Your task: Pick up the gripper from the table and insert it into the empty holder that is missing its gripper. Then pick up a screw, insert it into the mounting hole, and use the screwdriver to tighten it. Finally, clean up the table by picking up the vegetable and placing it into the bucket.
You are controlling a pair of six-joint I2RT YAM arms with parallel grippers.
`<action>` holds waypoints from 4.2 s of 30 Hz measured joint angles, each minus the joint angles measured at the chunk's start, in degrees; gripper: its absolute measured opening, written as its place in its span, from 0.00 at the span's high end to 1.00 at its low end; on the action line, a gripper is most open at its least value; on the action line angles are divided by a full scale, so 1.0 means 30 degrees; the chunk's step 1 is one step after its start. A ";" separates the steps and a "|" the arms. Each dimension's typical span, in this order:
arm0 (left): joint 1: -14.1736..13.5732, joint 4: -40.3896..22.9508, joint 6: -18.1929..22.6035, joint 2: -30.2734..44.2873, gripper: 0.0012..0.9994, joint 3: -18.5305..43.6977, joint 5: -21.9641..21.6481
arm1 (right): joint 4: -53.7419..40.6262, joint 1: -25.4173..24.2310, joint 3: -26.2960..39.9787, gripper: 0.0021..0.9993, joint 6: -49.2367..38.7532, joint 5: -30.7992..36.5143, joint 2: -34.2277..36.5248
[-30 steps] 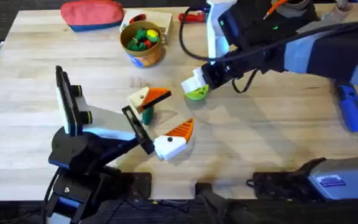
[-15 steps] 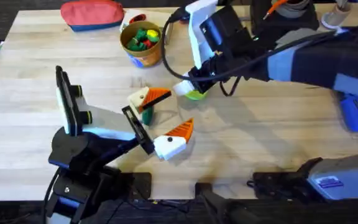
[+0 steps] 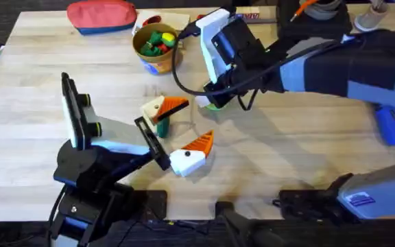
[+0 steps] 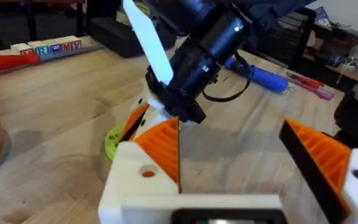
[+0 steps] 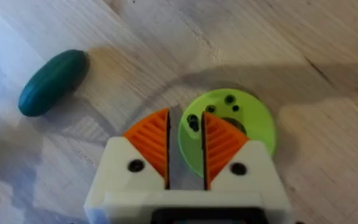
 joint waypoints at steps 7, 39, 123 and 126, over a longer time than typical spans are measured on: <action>0.0000 0.0000 0.0000 0.0000 0.01 0.0000 0.0000 | 0.0191 -0.0007 0.0027 0.84 -0.0007 0.0181 0.0273; 0.0000 0.0000 0.0639 0.0000 0.01 0.0000 0.0000 | -1.2081 -0.0454 1.1852 1.00 -0.2160 -0.0049 -0.1134; 0.0000 -0.0015 0.2404 -0.0015 0.01 0.0000 0.0342 | -1.7683 0.0519 1.4092 0.01 -0.1994 -0.2758 -0.3187; 0.0000 -0.0021 0.2404 -0.0015 0.01 0.0000 0.0342 | -1.9121 -0.0700 1.4105 0.01 -0.2460 -0.2790 -0.3896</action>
